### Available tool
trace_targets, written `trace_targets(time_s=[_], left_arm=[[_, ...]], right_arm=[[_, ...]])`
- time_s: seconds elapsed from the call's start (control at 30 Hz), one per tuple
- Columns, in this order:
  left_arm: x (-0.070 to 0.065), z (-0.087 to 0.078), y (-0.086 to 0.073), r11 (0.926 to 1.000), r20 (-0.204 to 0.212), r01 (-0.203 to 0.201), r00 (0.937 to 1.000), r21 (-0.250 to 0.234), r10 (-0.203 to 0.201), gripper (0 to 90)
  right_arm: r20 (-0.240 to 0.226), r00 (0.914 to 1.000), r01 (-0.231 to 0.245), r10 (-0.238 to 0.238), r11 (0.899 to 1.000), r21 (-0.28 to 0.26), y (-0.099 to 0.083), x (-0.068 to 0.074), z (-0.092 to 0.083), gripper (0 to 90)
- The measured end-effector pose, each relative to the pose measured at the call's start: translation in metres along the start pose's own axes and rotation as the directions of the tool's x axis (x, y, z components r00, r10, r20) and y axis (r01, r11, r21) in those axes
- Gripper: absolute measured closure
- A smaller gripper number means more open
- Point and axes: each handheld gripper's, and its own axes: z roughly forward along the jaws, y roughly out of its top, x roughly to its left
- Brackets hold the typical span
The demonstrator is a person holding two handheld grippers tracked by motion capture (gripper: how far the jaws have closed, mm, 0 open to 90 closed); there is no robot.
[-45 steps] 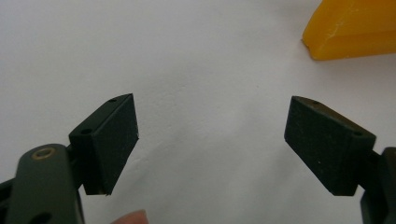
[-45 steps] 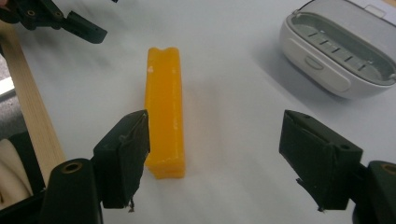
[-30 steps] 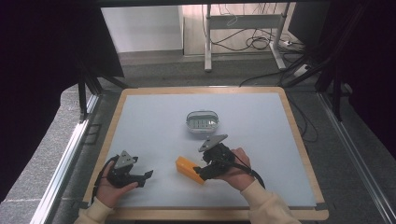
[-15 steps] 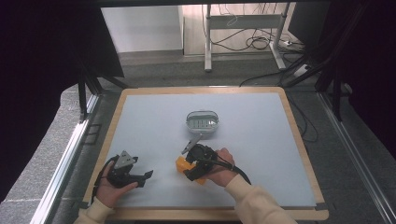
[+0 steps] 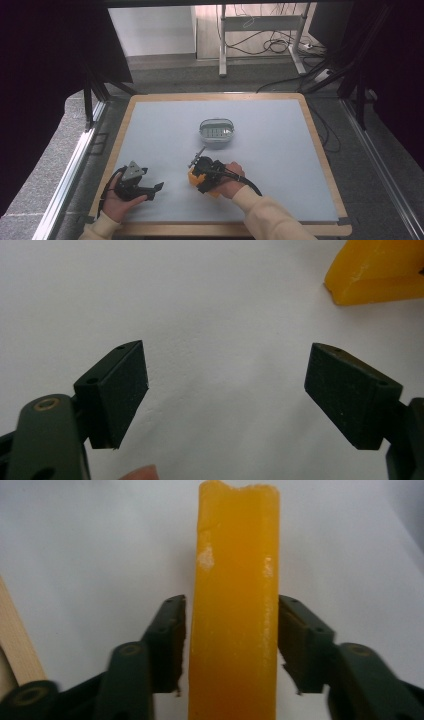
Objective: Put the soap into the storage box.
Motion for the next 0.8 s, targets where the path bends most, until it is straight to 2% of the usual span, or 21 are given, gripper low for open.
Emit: trace_targets(time_s=[0.07, 0.23, 0.33, 0.37, 0.5, 0.73, 0.8], left_arm=[[0.0, 0.0, 0.0, 1.0, -0.001, 0.0, 1.0, 0.0, 0.0, 17.9], [-0.002, 0.0, 0.0, 1.0, -0.002, 0.002, 1.0, -0.005, -0.002, 17.9], [-0.002, 0.0, 0.0, 1.0, -0.003, 0.005, 1.0, -0.007, -0.005, 17.9], [-0.002, 0.0, 0.0, 0.9999, -0.003, 0.008, 1.0, -0.007, -0.008, 17.9], [-0.001, 0.001, 0.0, 0.9999, -0.003, 0.011, 0.9999, -0.006, -0.011, 17.9], [-0.002, 0.001, 0.0, 0.9999, -0.005, 0.009, 0.9999, -0.008, -0.009, 17.9], [-0.002, 0.001, 0.0, 0.9999, -0.005, 0.007, 1.0, -0.007, -0.007, 17.9]], right_arm=[[-0.005, 0.9999, 0.014, -0.014, 1.0, 0.022, 0.001, 0.001, 0.003, 59.3], [-0.002, 1.0, 0.007, -0.007, 0.999, 0.033, 0.002, 0.003, 0.004, 60.7], [0.017, 0.9995, 0.025, -0.025, 0.999, 0.022, 0.002, 0.006, 0.002, 61.3], [0.039, 0.9983, 0.043, -0.043, 0.999, 0.021, 0.002, 0.009, 0.001, 61.3], [0.015, 0.9982, 0.058, -0.058, 0.998, -0.008, 0.002, 0.01, -0.007, 61.3], [0.008, 0.9974, 0.072, -0.071, 0.997, -0.042, 0.001, 0.005, -0.019, 61.4], [0.003, 0.996, 0.09, -0.09, 0.995, -0.053, 0.0, 0.003, -0.024, 61.4]])
